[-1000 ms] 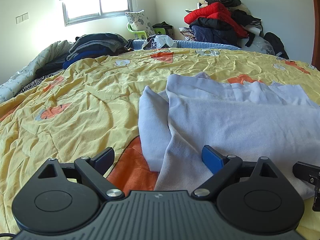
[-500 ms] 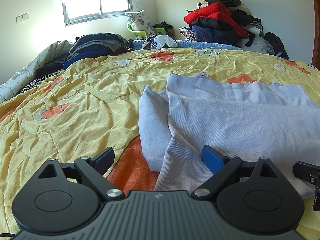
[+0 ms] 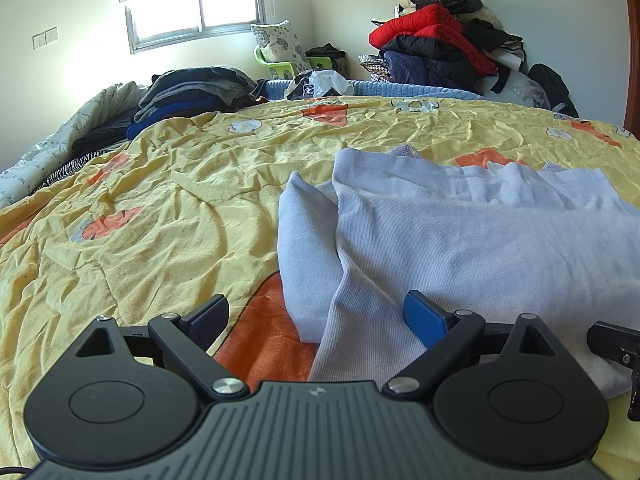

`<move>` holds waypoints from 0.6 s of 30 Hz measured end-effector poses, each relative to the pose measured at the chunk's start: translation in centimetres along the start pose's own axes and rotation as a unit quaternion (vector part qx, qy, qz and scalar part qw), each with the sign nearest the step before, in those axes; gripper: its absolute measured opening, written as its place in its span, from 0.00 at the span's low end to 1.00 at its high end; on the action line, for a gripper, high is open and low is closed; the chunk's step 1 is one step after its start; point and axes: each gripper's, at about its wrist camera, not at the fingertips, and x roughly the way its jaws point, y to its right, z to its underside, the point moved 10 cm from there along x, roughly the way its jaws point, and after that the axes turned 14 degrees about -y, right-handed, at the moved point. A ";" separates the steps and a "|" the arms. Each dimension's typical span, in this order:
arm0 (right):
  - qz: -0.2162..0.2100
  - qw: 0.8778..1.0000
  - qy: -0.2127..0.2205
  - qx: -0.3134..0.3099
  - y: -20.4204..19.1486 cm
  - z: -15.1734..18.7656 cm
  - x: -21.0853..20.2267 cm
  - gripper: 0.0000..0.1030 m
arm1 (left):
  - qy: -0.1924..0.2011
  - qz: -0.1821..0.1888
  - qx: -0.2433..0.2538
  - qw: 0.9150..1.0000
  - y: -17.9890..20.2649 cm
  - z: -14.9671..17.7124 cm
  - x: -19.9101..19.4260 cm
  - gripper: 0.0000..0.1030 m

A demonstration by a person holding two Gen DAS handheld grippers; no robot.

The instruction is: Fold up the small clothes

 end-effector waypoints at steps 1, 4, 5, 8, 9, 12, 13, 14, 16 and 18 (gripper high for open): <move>0.000 1.000 0.000 0.000 0.0 0.0 0.0 1.00 | 0.000 0.000 0.000 1.000 0.0 0.0 0.0 0.92; 0.000 1.000 0.000 0.000 0.0 0.0 0.0 1.00 | 0.000 0.000 0.000 1.000 0.0 0.0 0.0 0.92; 0.000 1.000 0.000 0.000 0.0 0.0 0.0 1.00 | 0.000 0.000 0.000 1.000 0.0 0.0 0.0 0.92; 0.000 1.000 0.000 0.000 0.0 0.0 0.0 1.00 | 0.000 0.000 0.000 1.000 0.0 0.0 0.0 0.92; 0.000 1.000 0.000 0.000 0.0 0.0 0.0 1.00 | 0.000 -0.001 0.000 1.000 0.0 0.0 0.0 0.92; 0.001 1.000 -0.001 0.000 0.0 0.0 0.0 1.00 | 0.000 0.000 0.000 1.000 0.0 0.0 0.0 0.92; 0.002 1.000 -0.001 0.001 0.0 0.0 0.0 1.00 | 0.000 0.001 -0.001 1.000 0.0 0.0 0.0 0.92; 0.002 1.000 -0.001 0.001 0.0 0.0 0.0 1.00 | 0.000 0.001 -0.001 1.000 0.0 0.0 0.0 0.92; 0.001 1.000 -0.001 0.001 0.0 0.0 0.1 1.00 | 0.000 0.001 -0.002 1.000 -0.1 0.1 0.0 0.92; 0.002 1.000 0.000 0.005 0.0 0.0 0.0 1.00 | 0.000 0.001 -0.001 1.000 -0.1 0.1 0.0 0.92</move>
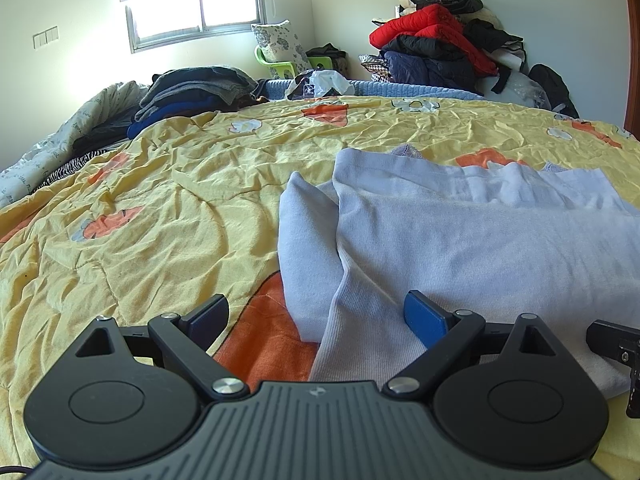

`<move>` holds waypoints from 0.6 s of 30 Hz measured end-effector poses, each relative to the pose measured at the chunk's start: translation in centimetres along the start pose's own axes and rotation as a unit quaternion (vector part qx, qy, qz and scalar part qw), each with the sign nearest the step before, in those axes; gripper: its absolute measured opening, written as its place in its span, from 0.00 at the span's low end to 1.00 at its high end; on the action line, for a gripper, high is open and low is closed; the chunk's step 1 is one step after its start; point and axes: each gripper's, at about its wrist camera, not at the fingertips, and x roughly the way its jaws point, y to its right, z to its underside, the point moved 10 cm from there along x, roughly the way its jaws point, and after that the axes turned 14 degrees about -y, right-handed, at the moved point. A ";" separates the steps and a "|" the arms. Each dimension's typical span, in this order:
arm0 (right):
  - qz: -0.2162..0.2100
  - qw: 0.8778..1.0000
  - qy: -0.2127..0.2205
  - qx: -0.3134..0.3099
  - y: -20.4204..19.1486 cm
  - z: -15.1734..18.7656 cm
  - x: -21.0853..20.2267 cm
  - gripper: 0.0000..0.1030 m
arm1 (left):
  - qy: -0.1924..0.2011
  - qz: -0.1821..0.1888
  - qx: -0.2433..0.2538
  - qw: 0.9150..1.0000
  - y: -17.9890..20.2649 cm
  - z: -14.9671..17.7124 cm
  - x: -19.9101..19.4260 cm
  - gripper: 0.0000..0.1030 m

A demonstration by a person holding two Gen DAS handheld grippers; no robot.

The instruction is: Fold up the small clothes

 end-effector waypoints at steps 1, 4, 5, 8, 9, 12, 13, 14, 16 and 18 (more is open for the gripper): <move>0.000 1.000 0.001 0.002 0.0 0.0 0.0 1.00 | 0.000 0.000 0.000 1.000 0.0 0.0 0.0 0.92; 0.002 1.000 0.002 0.008 0.1 -0.1 -0.1 1.00 | 0.000 0.000 0.000 1.000 0.0 0.0 0.0 0.92; 0.002 1.000 0.004 0.010 0.1 -0.1 -0.2 1.00 | 0.000 0.000 0.000 1.000 0.0 0.0 0.0 0.92; 0.000 1.000 0.009 0.023 0.0 -0.1 -0.5 1.00 | 0.000 0.000 0.000 1.000 0.0 0.0 0.0 0.92; -0.002 1.000 0.010 0.027 0.1 0.0 -0.7 1.00 | 0.000 0.000 0.000 1.000 0.0 0.0 0.0 0.92; -0.008 0.999 0.012 0.035 -0.1 0.0 -1.1 1.00 | 0.000 0.000 0.000 1.000 0.0 0.0 0.0 0.92; -0.010 0.999 0.013 0.036 -0.2 0.0 -1.2 0.99 | 0.000 0.000 0.000 1.000 0.0 0.0 0.0 0.92; -0.011 0.999 0.013 0.035 -0.3 0.0 -1.3 0.99 | 0.000 0.000 0.000 1.000 0.0 0.0 0.0 0.92; -0.014 0.999 0.016 0.032 -0.7 0.0 -1.7 0.99 | 0.000 0.000 -0.001 1.000 0.0 0.0 0.0 0.92; -0.014 0.999 0.022 0.024 -1.1 -0.1 -2.1 0.99 | 0.000 0.000 0.000 1.000 0.0 0.0 0.0 0.92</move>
